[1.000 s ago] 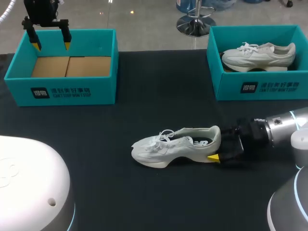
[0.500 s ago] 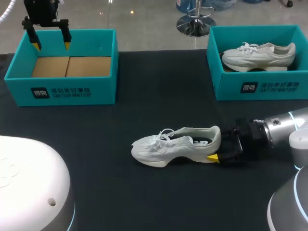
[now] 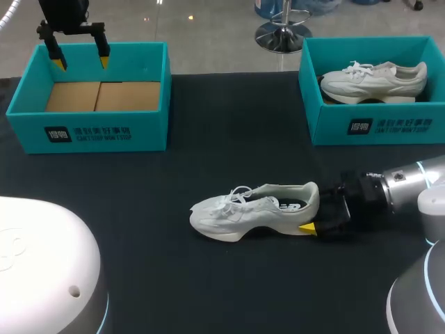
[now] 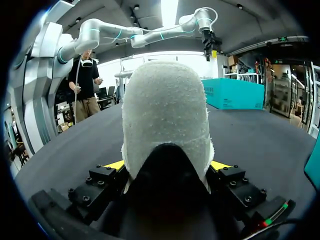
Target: Take the shoe out of the shoebox, open the shoe tongue, remove and reinsert the insole, then place the shoe into the shoebox
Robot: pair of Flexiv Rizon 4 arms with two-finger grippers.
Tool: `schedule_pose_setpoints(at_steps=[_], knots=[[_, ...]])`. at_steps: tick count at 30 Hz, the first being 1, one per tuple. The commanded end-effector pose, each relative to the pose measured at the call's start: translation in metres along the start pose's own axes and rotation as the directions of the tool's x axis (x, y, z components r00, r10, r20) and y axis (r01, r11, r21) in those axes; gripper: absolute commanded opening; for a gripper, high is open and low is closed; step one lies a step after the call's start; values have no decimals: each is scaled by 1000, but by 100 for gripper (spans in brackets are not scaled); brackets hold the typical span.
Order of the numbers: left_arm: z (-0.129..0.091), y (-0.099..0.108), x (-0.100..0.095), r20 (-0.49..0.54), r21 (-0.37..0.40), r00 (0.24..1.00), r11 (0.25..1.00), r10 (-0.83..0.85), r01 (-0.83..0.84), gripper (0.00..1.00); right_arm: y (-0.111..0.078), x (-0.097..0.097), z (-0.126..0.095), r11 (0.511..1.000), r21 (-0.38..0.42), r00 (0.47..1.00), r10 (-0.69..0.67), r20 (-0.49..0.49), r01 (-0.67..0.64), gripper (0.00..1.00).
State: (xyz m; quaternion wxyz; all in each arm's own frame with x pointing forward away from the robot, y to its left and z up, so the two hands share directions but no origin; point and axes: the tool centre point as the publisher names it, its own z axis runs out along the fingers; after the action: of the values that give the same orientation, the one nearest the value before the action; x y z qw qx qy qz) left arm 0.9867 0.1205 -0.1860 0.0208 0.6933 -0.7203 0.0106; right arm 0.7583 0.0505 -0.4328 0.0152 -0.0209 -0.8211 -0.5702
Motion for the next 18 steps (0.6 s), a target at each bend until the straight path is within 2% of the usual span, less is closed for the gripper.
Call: schedule_pose_setpoints(at_steps=[1,4,8,11,15,18], knots=[[21,67,62,33,-10,997,997,73,-72,100,-5,-1,5,1000,2,1000,0,0,0,0],[36,108,97,43,-20,988,989,146,-145,100,-5,-1,5,1000,2,1000,0,0,0,0],[49,142,126,39,-14,980,981,194,-193,100,-5,-1,5,1000,2,1000,0,0,0,0],[55,157,139,40,1,980,981,195,-195,100,-5,-1,5,1000,2,1000,0,0,0,0],[60,182,153,39,98,983,979,178,-181,100,-5,-1,5,1000,2,1000,0,0,0,0],[61,190,157,55,124,983,976,175,-181,100,-5,-1,5,1000,2,1000,0,0,0,0]])
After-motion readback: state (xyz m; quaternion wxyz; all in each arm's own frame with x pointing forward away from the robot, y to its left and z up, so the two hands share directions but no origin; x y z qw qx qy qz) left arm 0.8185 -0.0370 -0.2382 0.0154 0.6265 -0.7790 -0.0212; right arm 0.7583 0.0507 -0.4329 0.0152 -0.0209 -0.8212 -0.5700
